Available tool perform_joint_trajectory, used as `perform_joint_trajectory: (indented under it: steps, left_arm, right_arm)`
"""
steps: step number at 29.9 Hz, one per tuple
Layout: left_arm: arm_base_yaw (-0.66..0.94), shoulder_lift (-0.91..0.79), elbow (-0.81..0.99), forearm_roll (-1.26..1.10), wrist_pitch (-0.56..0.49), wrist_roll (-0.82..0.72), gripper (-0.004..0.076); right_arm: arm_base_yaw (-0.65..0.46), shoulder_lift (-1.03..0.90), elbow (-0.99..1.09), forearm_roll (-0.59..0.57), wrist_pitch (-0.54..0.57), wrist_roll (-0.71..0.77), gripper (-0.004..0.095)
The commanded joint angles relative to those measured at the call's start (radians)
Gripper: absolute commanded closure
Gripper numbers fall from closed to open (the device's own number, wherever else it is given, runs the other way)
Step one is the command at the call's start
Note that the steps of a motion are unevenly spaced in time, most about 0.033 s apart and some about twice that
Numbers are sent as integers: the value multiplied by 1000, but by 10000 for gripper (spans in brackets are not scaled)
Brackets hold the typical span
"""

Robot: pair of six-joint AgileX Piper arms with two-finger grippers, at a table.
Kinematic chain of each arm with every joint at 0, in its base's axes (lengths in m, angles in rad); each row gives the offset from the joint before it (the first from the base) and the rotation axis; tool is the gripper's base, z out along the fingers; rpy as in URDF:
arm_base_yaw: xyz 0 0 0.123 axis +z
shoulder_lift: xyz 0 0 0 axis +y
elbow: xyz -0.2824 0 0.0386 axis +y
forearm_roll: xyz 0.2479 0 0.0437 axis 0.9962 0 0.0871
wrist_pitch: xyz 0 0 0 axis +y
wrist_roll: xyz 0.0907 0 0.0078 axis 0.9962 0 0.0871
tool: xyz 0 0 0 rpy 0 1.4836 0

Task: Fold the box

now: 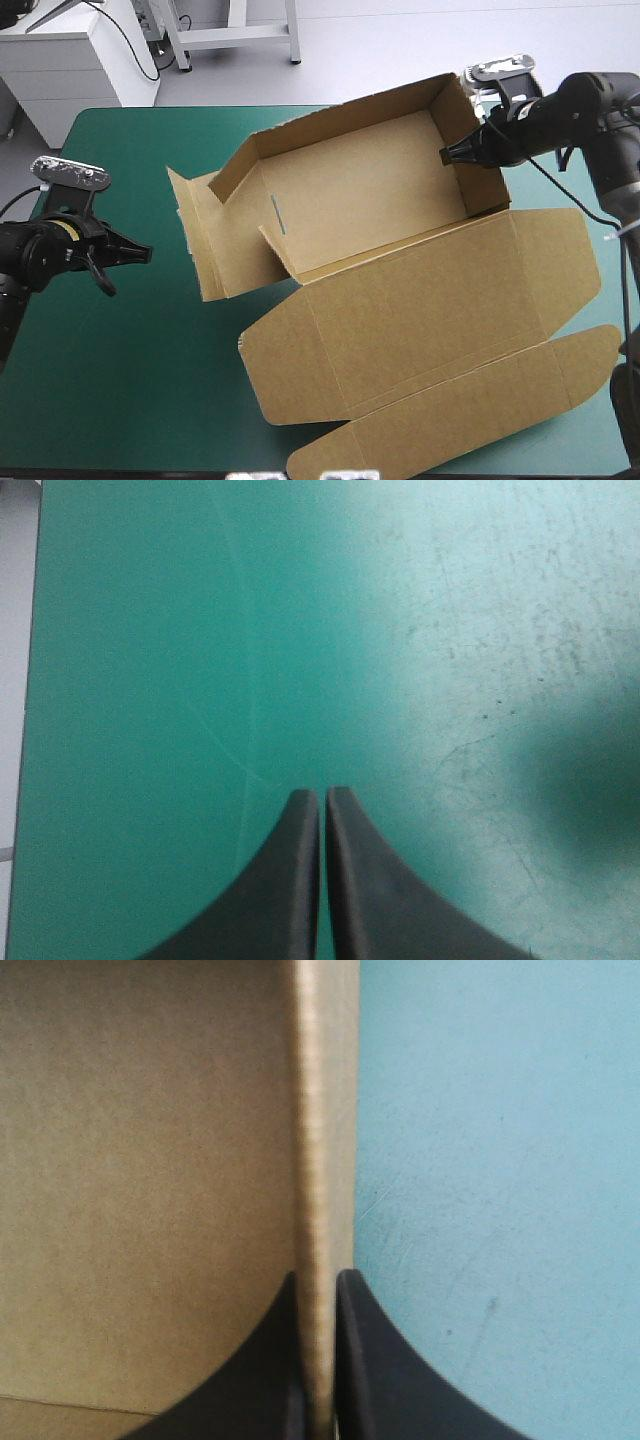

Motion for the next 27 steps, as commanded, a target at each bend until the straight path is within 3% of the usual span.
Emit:
perform_joint_trajectory:
  steps: [1,6,12,20,27]
  left_arm:
    - [1,-19,48,10,-149,-41,716]
    - [1,-19,135,-110,-282,-41,716]
    - [1,-19,148,-403,-343,28,716]
    - [1,-19,148,-896,-354,363,716]
    - [1,-19,148,-1116,-311,535,716]
  right_arm:
    - [-16,-100,-27,39,8,-2,928]
    - [-16,-148,-27,37,8,2,926]
    - [-16,-165,-27,37,8,13,928]
    - [-16,-165,-27,43,8,17,928]
    - [-16,-165,-27,20,7,17,928]
